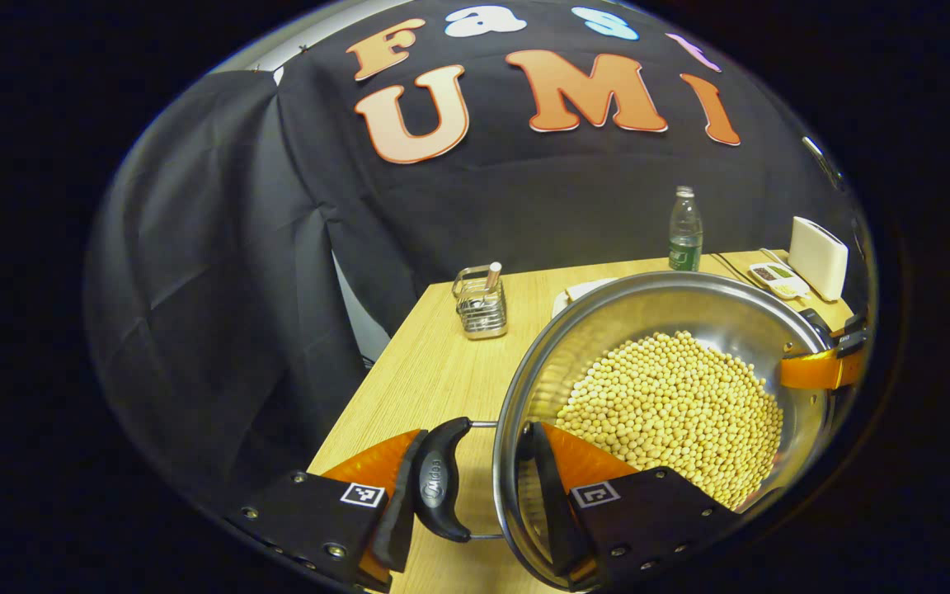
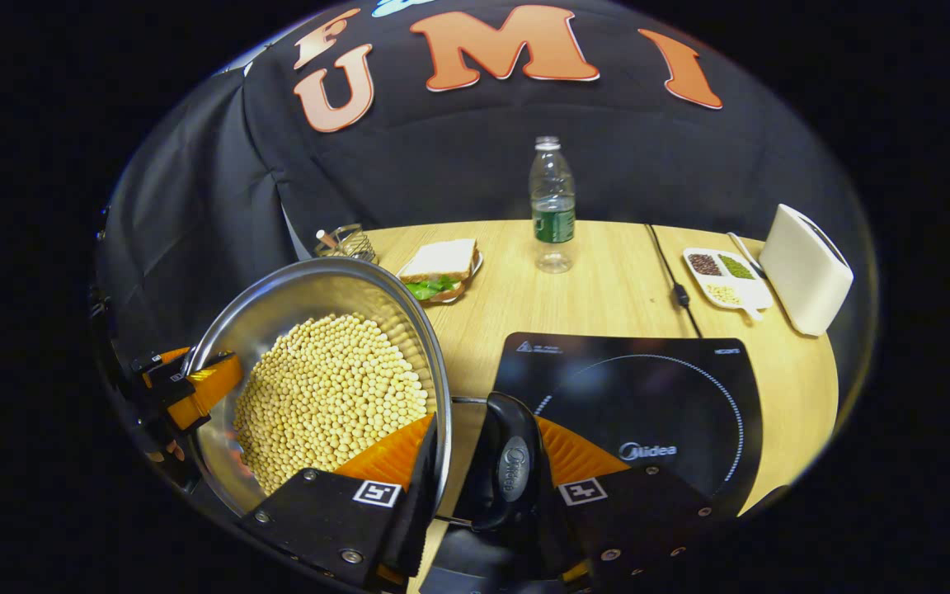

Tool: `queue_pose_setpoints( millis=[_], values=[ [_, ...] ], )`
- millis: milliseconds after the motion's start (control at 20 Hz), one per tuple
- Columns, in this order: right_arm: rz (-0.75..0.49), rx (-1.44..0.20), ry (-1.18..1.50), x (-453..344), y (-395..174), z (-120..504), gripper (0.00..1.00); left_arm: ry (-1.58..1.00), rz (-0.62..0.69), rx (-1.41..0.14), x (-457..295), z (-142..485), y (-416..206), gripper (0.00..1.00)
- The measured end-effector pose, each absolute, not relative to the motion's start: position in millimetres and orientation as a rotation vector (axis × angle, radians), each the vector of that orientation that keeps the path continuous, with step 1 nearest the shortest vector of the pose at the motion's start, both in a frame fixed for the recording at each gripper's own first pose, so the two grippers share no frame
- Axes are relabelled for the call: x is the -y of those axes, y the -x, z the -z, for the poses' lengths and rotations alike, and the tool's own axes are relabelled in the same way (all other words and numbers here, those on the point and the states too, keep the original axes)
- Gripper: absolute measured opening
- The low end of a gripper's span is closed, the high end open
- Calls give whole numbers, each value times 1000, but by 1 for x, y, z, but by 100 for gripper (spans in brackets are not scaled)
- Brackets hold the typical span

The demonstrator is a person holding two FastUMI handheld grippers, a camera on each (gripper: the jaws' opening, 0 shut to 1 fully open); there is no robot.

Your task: First push the handle of the pot to place it horizontally, then grasp the pot with both hands and set it on the induction cooktop.

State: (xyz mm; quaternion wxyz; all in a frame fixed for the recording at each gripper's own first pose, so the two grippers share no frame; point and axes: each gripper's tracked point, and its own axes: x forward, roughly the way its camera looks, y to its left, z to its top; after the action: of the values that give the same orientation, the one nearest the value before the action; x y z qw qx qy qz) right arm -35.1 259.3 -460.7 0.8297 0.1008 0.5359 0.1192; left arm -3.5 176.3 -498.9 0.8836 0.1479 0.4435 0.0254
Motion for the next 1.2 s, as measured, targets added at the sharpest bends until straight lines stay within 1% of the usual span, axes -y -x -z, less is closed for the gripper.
queue_pose_setpoints(
  millis=[200, 300, 350, 400, 550, 600, 650, 700, 1100, 1150, 1200],
  values=[
    [-208, -1090, -221, -217, 32, 436, 55, -310, -7, -880, -179, 501, 0, 66],
    [-184, -1081, -223, -201, 31, 433, 55, -309, 16, -870, -179, 505, -1, 66],
    [-173, -1072, -220, -191, 32, 432, 51, -310, 27, -866, -179, 506, -4, 66],
    [-161, -1066, -217, -181, 32, 429, 55, -306, 36, -859, -179, 510, -6, 66],
    [-121, -1056, -222, -153, 35, 424, 55, -310, 65, -846, -178, 517, -9, 67],
    [-108, -1056, -226, -144, 36, 422, 51, -312, 76, -837, -179, 519, -12, 66],
    [-96, -1049, -232, -135, 37, 421, 51, -314, 89, -832, -177, 522, -13, 66],
    [-85, -1047, -233, -126, 38, 418, 55, -311, 99, -828, -178, 523, -15, 66],
    [-9, -1039, -237, -66, 46, 418, 54, -303, 176, -809, -175, 540, -24, 66],
    [-1, -1043, -245, -61, 47, 420, 50, -303, 183, -801, -176, 539, -28, 66],
    [5, -1042, -251, -58, 47, 422, 54, -306, 188, -800, -178, 539, -31, 66]
  ],
)
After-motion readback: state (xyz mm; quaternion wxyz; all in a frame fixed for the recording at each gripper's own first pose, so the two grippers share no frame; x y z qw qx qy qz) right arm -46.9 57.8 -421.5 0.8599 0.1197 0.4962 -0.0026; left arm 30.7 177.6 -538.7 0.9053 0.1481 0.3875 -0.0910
